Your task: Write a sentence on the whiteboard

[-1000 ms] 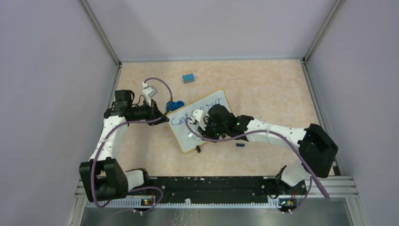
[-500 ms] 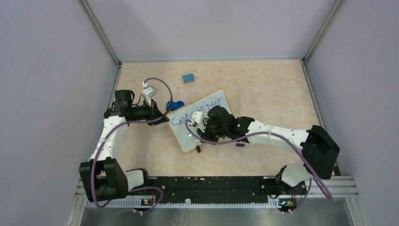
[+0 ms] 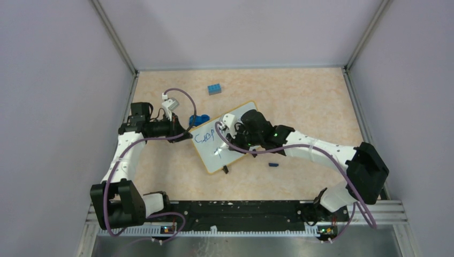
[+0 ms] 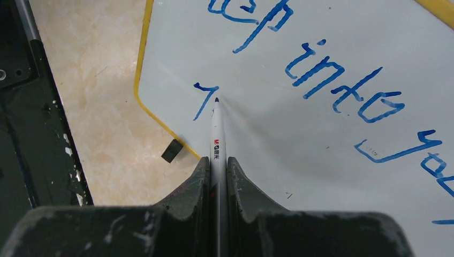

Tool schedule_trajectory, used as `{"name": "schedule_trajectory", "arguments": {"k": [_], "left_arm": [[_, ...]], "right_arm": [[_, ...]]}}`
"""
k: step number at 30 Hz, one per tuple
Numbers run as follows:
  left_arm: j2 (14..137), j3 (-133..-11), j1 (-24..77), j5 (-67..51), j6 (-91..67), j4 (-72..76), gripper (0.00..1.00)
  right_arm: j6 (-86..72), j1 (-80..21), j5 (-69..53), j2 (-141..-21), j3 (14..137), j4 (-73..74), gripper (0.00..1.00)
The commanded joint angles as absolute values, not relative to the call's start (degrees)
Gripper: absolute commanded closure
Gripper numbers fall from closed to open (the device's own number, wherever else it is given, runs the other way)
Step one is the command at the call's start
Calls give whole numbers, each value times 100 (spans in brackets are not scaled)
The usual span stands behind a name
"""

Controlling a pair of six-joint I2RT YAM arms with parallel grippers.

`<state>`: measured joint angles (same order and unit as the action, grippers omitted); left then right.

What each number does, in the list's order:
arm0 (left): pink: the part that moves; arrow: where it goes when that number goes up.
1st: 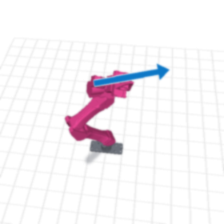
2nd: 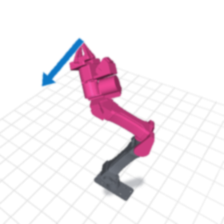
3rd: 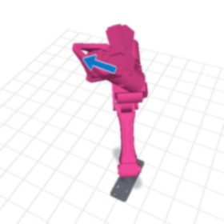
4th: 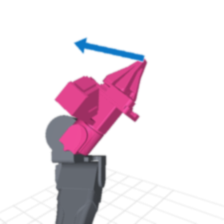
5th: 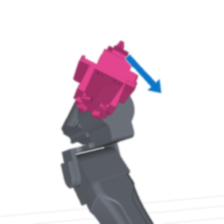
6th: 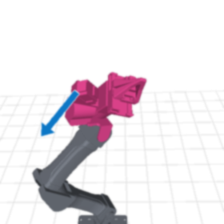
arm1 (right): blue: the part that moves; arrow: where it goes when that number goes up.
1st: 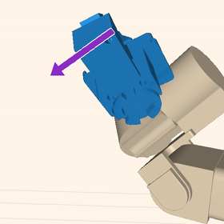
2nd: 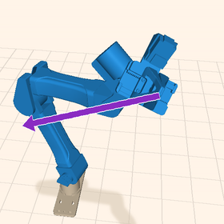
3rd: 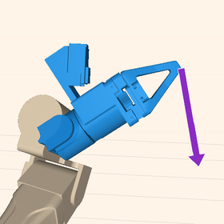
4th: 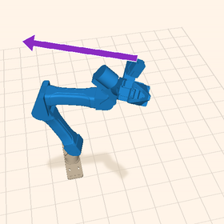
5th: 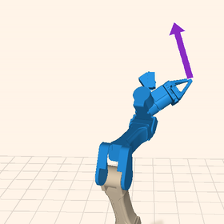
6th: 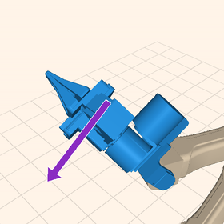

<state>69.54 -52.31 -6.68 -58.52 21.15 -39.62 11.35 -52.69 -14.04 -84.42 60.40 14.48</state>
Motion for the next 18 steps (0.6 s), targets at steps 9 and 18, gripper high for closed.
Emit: {"name": "schedule_trajectory", "arguments": {"k": [9, 18], "left_arm": [[6973, -5103, -625, -5678, 2351, -3973, 100], [6958, -5082, -624, -5660, 2372, -3973, 100]], "right_arm": [[1138, -5309, -1558, -8659, 6388, 1277, 100], [1118, -5288, -1467, -8761, 6508, 1278, 100]]}}
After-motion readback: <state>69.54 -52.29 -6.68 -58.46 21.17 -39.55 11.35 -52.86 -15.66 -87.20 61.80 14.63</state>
